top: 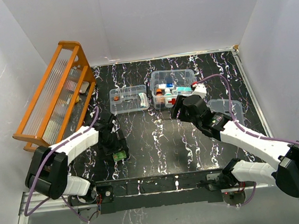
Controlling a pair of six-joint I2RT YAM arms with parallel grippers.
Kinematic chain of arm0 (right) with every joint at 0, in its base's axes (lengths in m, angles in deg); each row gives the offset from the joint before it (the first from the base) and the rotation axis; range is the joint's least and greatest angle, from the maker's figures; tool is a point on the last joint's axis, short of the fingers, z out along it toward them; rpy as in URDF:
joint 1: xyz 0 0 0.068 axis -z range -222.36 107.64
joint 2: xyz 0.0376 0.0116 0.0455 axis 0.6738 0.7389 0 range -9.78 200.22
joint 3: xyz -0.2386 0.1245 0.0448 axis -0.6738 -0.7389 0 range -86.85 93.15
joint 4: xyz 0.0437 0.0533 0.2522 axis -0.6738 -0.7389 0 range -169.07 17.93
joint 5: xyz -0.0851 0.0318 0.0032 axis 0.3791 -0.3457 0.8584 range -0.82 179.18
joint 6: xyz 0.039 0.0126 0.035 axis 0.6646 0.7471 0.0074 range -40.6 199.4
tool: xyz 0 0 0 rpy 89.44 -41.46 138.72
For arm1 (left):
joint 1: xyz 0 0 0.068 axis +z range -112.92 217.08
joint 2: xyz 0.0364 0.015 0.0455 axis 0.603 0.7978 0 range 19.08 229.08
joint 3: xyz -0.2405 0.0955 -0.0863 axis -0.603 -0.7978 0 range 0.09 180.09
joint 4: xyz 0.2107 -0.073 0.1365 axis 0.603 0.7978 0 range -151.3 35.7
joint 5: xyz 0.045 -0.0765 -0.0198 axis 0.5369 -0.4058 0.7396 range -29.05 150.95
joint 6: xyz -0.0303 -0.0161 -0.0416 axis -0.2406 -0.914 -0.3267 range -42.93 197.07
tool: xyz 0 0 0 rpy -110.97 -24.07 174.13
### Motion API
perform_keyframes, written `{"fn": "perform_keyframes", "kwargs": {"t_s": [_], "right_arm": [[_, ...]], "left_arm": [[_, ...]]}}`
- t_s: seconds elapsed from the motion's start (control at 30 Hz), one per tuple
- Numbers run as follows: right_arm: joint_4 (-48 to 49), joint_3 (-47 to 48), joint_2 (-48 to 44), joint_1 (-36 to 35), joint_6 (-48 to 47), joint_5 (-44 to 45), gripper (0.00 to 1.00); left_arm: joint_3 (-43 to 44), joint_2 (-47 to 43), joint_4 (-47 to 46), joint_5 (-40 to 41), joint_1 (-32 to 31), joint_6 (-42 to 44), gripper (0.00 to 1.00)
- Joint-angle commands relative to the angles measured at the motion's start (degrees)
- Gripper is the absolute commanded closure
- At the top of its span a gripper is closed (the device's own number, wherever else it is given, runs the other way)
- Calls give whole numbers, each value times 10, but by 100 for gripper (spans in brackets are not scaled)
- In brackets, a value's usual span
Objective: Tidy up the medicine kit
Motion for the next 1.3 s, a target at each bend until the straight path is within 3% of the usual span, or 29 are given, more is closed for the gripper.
{"fn": "perform_keyframes", "kwargs": {"t_s": [0.0,0.5,0.77,0.97,1.27], "right_arm": [[35,-6,-20,2,-7,2,39],[36,-12,-33,2,-6,2,39],[35,-15,-40,2,-5,2,39],[33,-15,-43,3,-5,4,39],[22,-10,-55,2,-9,20,39]], "left_arm": [[19,20,35,69,-21,-25,21],[29,51,44,149,-62,-74,23],[34,75,41,146,-76,-77,39],[52,69,41,150,-76,-52,46],[160,84,67,172,-75,25,46]]}}
